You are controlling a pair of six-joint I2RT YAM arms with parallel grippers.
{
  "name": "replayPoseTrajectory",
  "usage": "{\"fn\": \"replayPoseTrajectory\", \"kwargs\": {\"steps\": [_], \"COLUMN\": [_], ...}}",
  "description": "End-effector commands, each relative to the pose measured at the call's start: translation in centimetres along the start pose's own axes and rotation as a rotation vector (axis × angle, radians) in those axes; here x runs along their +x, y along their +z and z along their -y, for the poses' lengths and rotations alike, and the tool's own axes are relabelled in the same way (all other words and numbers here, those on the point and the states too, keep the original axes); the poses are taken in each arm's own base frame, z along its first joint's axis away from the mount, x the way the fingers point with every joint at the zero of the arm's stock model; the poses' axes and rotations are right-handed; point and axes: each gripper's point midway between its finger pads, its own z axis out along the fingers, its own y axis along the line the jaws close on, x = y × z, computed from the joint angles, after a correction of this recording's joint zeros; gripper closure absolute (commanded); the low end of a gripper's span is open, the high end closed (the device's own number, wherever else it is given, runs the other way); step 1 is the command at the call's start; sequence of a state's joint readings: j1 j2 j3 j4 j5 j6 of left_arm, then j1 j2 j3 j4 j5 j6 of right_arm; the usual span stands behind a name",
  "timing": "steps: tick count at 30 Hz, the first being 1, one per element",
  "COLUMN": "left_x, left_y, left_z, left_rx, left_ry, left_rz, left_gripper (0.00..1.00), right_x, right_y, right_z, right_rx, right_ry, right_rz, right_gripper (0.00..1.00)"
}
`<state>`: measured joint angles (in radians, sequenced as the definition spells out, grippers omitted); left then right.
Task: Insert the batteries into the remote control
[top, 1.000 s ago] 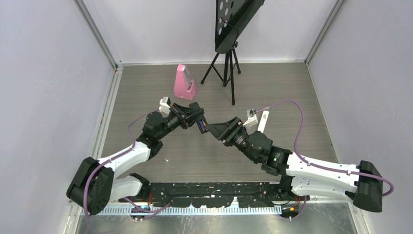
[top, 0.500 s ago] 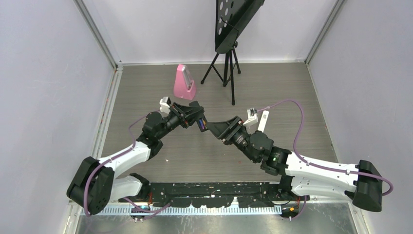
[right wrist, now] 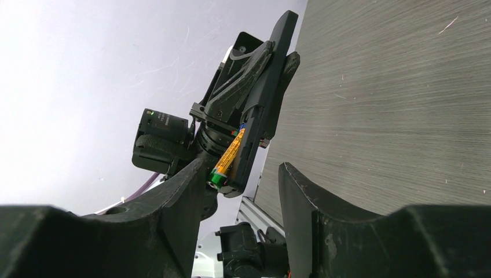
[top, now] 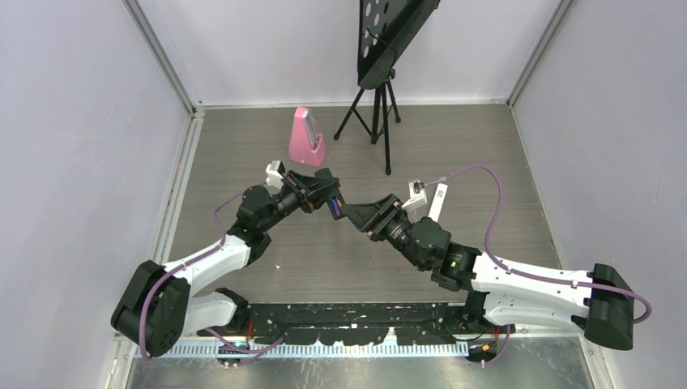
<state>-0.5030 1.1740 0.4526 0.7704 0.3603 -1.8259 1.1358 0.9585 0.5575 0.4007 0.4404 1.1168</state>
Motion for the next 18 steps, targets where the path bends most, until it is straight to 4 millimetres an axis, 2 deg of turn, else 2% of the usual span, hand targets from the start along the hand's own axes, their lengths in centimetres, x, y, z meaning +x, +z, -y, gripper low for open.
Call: {"fn": "replayPoseTrajectory", "kwargs": {"steps": [1,18], "left_x": [1.2,2.1], "left_y": [0.1,0.0], "left_z": [3.3,4.1], "left_rx": [0.092,0.106], "left_ry": [0.031,0.057], "left_rz": [-0.052,-0.095], "left_gripper": [1.00,1.00], "right_x": [-1.8,-1.8], "right_y": [0.5,0.9], "right_z": [-1.8,-0.5], "right_rx": [-0.025,0.032], "right_ry": [0.021,0.030], "right_rz": [0.077,0.095], "right_gripper": [0.46,0.55]}}
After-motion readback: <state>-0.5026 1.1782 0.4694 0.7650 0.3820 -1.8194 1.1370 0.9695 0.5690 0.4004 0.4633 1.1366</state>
